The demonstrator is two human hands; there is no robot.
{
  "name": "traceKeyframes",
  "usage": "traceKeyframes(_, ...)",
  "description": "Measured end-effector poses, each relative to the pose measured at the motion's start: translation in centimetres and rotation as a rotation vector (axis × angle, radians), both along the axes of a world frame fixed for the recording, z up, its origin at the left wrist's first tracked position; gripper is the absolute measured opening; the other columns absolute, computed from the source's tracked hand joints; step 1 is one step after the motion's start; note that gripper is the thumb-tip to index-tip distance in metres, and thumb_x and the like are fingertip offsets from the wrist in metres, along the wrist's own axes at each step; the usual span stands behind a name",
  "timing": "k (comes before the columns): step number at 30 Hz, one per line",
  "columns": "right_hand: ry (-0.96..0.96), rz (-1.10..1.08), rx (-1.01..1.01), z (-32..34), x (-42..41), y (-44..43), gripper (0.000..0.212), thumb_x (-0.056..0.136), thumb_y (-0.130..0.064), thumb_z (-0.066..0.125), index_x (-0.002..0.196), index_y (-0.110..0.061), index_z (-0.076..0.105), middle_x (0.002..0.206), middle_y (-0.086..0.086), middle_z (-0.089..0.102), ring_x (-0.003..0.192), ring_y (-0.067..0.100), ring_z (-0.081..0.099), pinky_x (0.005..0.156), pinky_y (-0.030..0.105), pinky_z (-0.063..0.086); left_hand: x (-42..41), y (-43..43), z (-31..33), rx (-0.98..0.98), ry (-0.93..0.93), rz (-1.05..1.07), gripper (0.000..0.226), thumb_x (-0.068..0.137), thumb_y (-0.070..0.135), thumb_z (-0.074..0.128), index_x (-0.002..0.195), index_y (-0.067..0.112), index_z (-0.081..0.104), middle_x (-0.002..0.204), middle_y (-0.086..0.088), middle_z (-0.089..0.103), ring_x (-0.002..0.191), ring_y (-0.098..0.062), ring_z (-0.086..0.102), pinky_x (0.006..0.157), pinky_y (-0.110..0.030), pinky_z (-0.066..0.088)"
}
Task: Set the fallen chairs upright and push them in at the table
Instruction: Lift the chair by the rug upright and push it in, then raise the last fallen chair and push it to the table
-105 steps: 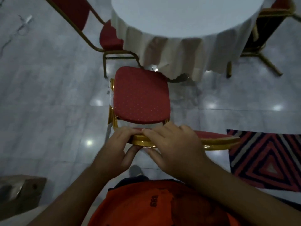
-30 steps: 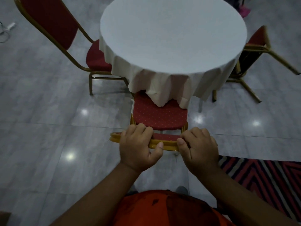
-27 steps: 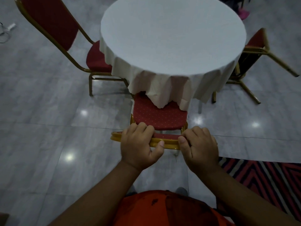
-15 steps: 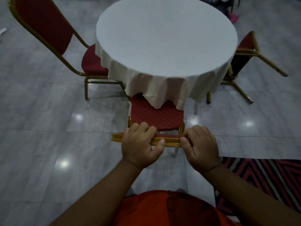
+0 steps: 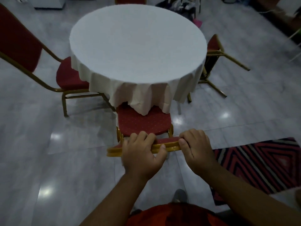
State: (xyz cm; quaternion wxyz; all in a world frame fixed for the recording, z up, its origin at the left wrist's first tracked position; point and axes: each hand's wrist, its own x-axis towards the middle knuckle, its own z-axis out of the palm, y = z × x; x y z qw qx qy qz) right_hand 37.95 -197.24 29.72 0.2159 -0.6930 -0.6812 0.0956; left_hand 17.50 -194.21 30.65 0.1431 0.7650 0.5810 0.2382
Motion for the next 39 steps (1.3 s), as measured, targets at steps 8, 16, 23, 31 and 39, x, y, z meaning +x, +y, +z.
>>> traceKeyframes(8,0.136,0.024,-0.196,1.2,2.2,-0.5,0.034,0.102,-0.048,0.029,0.11,-0.032,0.058,0.105,-0.016,0.055,0.102,0.006,0.047,0.094,0.034,0.04,3.9,2.4,3.1,-0.312,0.09,-0.129,0.028,0.09,0.054,0.042,0.088,0.033,0.06,0.084,0.013,0.058,0.082,-0.013,0.051,0.074,-0.037,0.047)
traceKeyframes(16,0.111,-0.366,-0.378,1.1,12.8,-3.1,0.053,0.105,-0.046,0.037,0.151,-0.021,0.04,0.156,-0.003,0.042,0.145,0.013,0.033,0.118,0.029,0.016,20.0,4.2,3.7,-0.296,0.31,-0.459,0.046,0.097,0.051,0.042,0.122,0.018,0.061,0.126,-0.003,0.064,0.117,-0.026,0.056,0.096,-0.041,0.041)
traceKeyframes(23,-0.036,-0.565,-0.534,3.3,29.7,-6.3,0.061,0.106,-0.049,0.027,0.159,-0.019,0.026,0.167,0.0,0.022,0.154,0.016,0.016,0.126,0.04,0.006,37.2,4.6,3.3,-0.254,0.289,-0.667,0.053,0.102,0.048,0.038,0.136,0.011,0.056,0.137,-0.012,0.06,0.128,-0.028,0.052,0.109,-0.042,0.04)
traceKeyframes(31,-0.122,-0.636,-0.64,4.2,46.0,-4.1,0.066,0.104,-0.054,0.022,0.159,-0.018,0.023,0.168,0.001,0.019,0.154,0.019,0.016,0.125,0.044,0.008,51.2,8.7,4.2,-0.321,0.351,-0.7,0.063,0.103,0.05,0.034,0.149,0.008,0.042,0.152,-0.015,0.046,0.143,-0.03,0.039,0.118,-0.042,0.03)
traceKeyframes(39,-0.115,-0.693,-0.64,6.0,59.0,5.1,0.063,0.105,-0.052,0.022,0.158,-0.017,0.024,0.167,0.001,0.022,0.154,0.019,0.018,0.124,0.043,0.009,64.2,20.7,3.3,-0.34,0.52,-0.729,0.067,0.103,0.053,0.033,0.155,0.009,0.033,0.161,-0.015,0.035,0.151,-0.03,0.027,0.121,-0.042,0.025)
